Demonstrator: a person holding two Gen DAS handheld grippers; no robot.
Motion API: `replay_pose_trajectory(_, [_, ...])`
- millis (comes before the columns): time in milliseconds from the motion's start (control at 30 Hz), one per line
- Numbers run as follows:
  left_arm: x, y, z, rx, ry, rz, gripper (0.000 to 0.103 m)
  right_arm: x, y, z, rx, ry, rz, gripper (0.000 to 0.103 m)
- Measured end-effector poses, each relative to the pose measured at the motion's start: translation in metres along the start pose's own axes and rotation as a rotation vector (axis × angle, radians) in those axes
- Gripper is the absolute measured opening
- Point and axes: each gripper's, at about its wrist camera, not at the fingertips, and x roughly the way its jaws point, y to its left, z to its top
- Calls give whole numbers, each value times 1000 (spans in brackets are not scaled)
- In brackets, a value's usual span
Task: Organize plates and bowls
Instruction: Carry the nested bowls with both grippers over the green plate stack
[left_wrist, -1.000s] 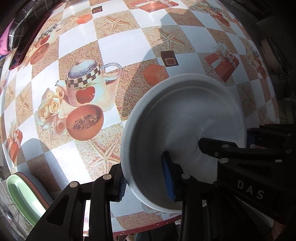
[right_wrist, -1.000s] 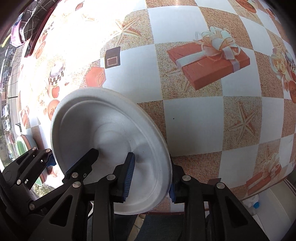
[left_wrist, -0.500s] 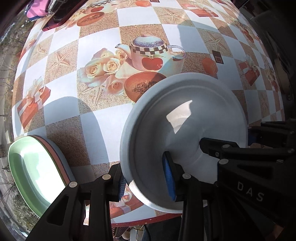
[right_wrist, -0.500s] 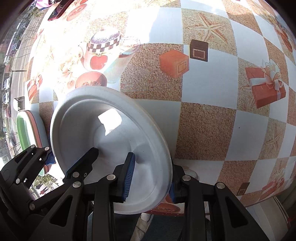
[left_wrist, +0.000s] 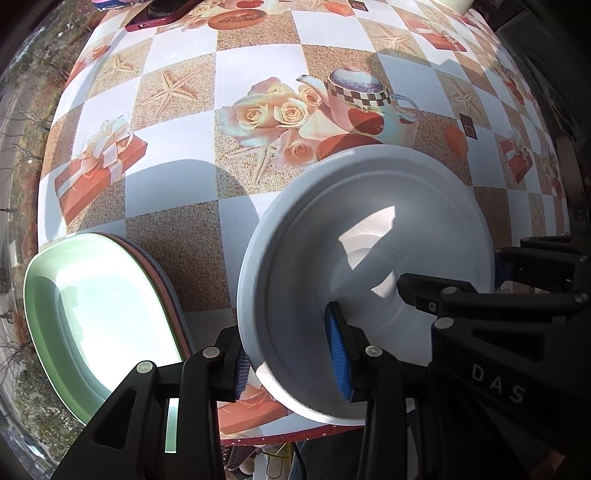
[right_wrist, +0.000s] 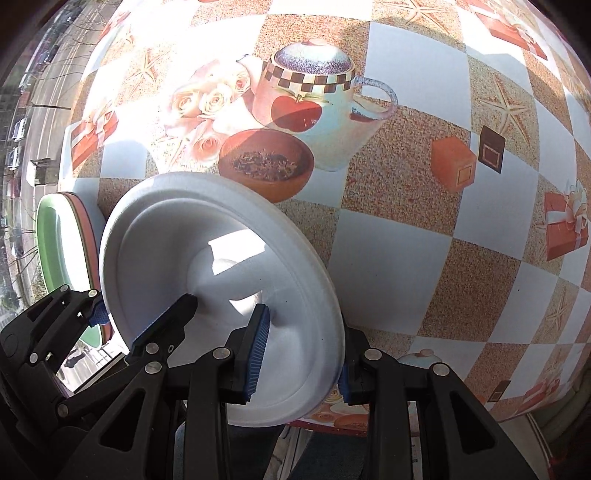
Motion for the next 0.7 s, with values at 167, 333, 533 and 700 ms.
replay_pose_trajectory(167, [0, -33, 34, 6, -1, 3, 43, -8, -25, -7, -4, 4, 7, 34])
replay_pose_trajectory(333, [-7, -42, 45, 9, 0, 6, 42, -6, -30, -9, -7, 4, 11, 34])
replay_pose_trajectory(533, [-7, -44, 47, 5, 1, 4, 42, -9, -23, -10, -13, 5, 10, 34])
replay_pose_trajectory(700, [-8, -42, 45, 6, 2, 4, 42, -10, -24, -9, -17, 6, 11, 34])
